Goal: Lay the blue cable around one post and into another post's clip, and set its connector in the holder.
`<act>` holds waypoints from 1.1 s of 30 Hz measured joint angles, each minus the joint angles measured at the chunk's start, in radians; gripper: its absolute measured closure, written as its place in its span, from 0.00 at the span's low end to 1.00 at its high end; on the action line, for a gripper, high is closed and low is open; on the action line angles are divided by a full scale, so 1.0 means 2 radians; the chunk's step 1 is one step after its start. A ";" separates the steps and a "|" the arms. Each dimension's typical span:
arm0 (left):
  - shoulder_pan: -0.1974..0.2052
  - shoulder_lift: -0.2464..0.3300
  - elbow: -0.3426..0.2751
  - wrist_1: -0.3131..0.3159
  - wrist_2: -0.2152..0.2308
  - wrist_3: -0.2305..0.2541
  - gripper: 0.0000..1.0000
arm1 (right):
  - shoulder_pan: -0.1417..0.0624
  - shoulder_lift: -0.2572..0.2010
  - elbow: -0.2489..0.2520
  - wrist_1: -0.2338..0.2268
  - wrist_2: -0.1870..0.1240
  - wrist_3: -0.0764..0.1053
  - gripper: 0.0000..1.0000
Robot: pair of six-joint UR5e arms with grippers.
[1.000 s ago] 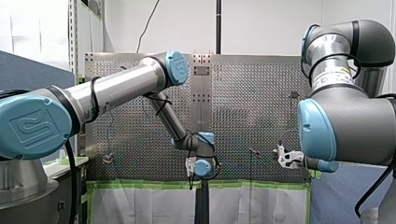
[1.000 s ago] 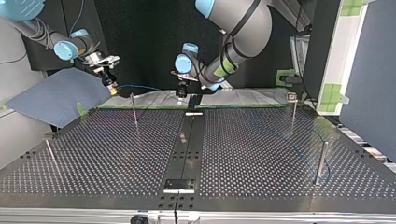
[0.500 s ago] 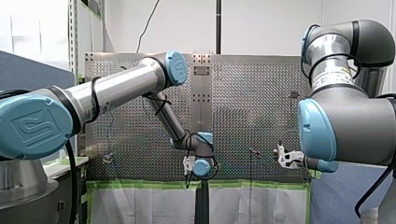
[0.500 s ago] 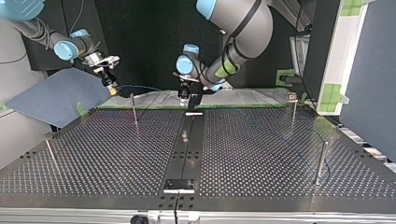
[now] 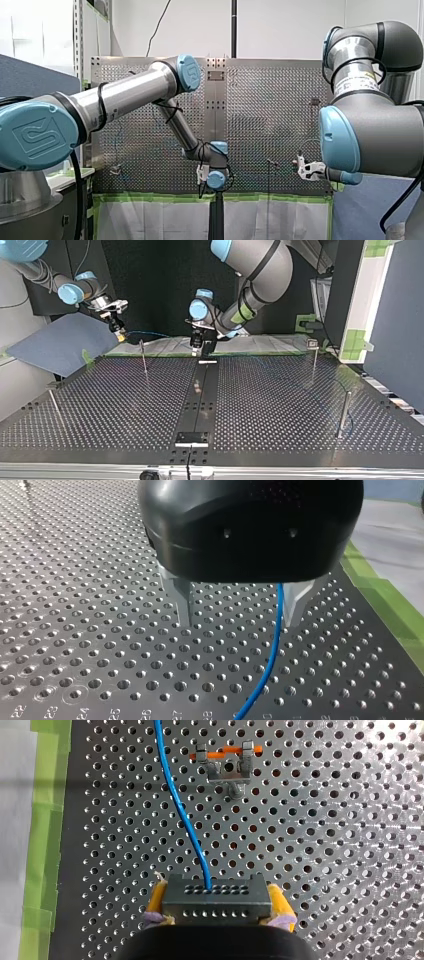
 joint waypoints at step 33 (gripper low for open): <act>0.000 0.000 0.000 0.026 0.004 0.007 0.90 | 0.001 0.000 0.000 -0.001 0.000 0.000 1.00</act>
